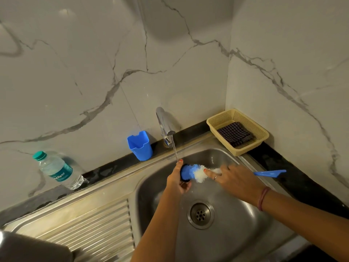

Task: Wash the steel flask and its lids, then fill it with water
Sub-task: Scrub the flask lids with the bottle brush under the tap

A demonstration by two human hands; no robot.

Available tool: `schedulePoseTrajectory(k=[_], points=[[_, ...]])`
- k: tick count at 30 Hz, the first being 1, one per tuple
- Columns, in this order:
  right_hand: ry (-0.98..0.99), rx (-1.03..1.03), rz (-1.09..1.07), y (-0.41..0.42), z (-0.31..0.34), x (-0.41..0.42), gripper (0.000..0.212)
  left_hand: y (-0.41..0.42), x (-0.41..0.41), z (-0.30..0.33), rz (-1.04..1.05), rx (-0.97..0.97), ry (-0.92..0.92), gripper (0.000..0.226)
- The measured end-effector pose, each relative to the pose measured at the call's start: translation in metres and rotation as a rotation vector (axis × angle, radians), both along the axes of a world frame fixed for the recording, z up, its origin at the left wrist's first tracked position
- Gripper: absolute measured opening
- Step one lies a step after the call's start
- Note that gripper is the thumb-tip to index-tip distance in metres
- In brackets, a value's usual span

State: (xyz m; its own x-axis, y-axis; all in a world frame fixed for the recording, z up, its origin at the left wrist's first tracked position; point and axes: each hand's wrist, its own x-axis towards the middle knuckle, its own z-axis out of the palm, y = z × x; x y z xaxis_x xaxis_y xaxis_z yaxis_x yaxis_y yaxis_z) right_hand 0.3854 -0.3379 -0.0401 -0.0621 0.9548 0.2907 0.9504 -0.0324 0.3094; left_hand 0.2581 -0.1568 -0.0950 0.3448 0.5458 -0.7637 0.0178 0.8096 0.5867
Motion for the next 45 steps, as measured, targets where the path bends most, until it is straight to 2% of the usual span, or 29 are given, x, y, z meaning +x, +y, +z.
schedulePoseTrajectory(k=[2,3,5,8,9,11,12,13,14,15,17,18,20,21,23,25,26,27,30,31,32,33,35,39,42,45], points=[[0.126,-0.096,-0.079,0.004,0.005,-0.008,0.057,-0.001,0.001,0.001,0.013,0.004,-0.011,0.051],[0.251,-0.145,-0.148,0.006,0.006,-0.012,0.05,-0.001,0.0,0.001,0.011,0.017,-0.033,0.045],[0.693,-0.212,-0.324,0.011,0.003,-0.011,0.041,-0.001,-0.003,0.004,0.022,0.026,-0.112,0.036],[1.642,-0.421,-0.647,0.017,0.004,0.004,0.031,-0.001,-0.009,0.01,0.021,0.009,-0.239,0.039],[1.866,-0.478,-0.762,0.018,0.005,0.006,0.03,0.0,-0.009,0.011,0.027,0.009,-0.249,0.042],[2.03,-0.525,-0.848,0.015,0.01,0.003,0.026,0.002,-0.008,0.013,0.026,0.027,-0.254,0.044],[2.016,-0.523,-0.812,0.014,0.014,-0.002,0.024,0.002,-0.007,0.015,0.022,0.036,-0.255,0.042],[1.922,-0.489,-0.741,0.012,0.016,-0.007,0.023,0.003,-0.007,0.016,0.017,0.039,-0.257,0.038],[1.715,-0.429,-0.636,0.011,0.019,-0.012,0.024,0.004,-0.007,0.016,0.013,0.032,-0.262,0.036],[1.401,-0.363,-0.518,0.008,0.02,-0.014,0.033,0.005,-0.008,0.015,0.007,0.02,-0.258,0.036],[0.605,-0.224,-0.31,-0.001,0.015,-0.01,0.048,0.007,-0.008,0.011,-0.017,-0.003,-0.201,0.042],[0.327,-0.116,-0.202,-0.005,0.012,-0.005,0.055,0.007,-0.008,0.009,-0.028,-0.011,-0.155,0.045],[0.056,-0.061,-0.047,-0.01,0.004,0.002,0.068,0.005,-0.006,0.006,-0.038,0.003,-0.042,0.05],[0.009,-0.034,-0.013,-0.009,-0.002,0.005,0.07,0.002,-0.006,0.007,-0.033,0.011,0.003,0.051],[0.03,-0.047,-0.018,-0.005,-0.006,0.007,0.069,-0.002,-0.005,0.006,-0.011,0.002,0.015,0.05],[0.233,-0.103,-0.135,0.002,0.0,-0.003,0.059,-0.004,-0.005,0.007,0.013,-0.03,-0.082,0.047],[0.438,-0.128,-0.206,0.004,0.004,-0.009,0.052,-0.003,-0.006,0.007,0.03,-0.042,-0.141,0.046],[0.734,-0.157,-0.29,0.007,0.006,-0.012,0.046,-0.003,-0.008,0.009,0.042,-0.05,-0.192,0.044],[1.711,-0.437,-0.645,0.014,0.007,-0.006,0.031,-0.003,-0.014,0.012,0.049,-0.045,-0.308,0.04],[1.976,-0.538,-0.738,0.013,0.01,-0.002,0.03,-0.004,-0.015,0.012,0.048,-0.044,-0.335,0.041],[2.138,-0.605,-0.785,0.01,0.011,0.004,0.033,-0.004,-0.016,0.011,0.042,-0.039,-0.352,0.04],[2.193,-0.655,-0.787,0.005,0.013,0.011,0.036,-0.004,-0.017,0.011,0.025,-0.034,-0.362,0.04],[2.1,-0.69,-0.773,-0.006,0.017,0.023,0.034,-0.004,-0.016,0.01,0.0,-0.025,-0.365,0.041],[1.817,-0.609,-0.752,-0.035,0.025,0.042,0.019,-0.001,-0.016,0.004,0.103,-0.022,-0.281,0.046],[1.743,-0.52,-0.785,-0.052,0.02,0.055,0.017,0.001,-0.02,-0.001,0.143,-0.049,-0.264,0.044],[1.695,-0.438,-0.804,-0.055,0.009,0.056,0.018,-0.003,-0.021,-0.004,0.06,0.022,-0.235,0.034]])
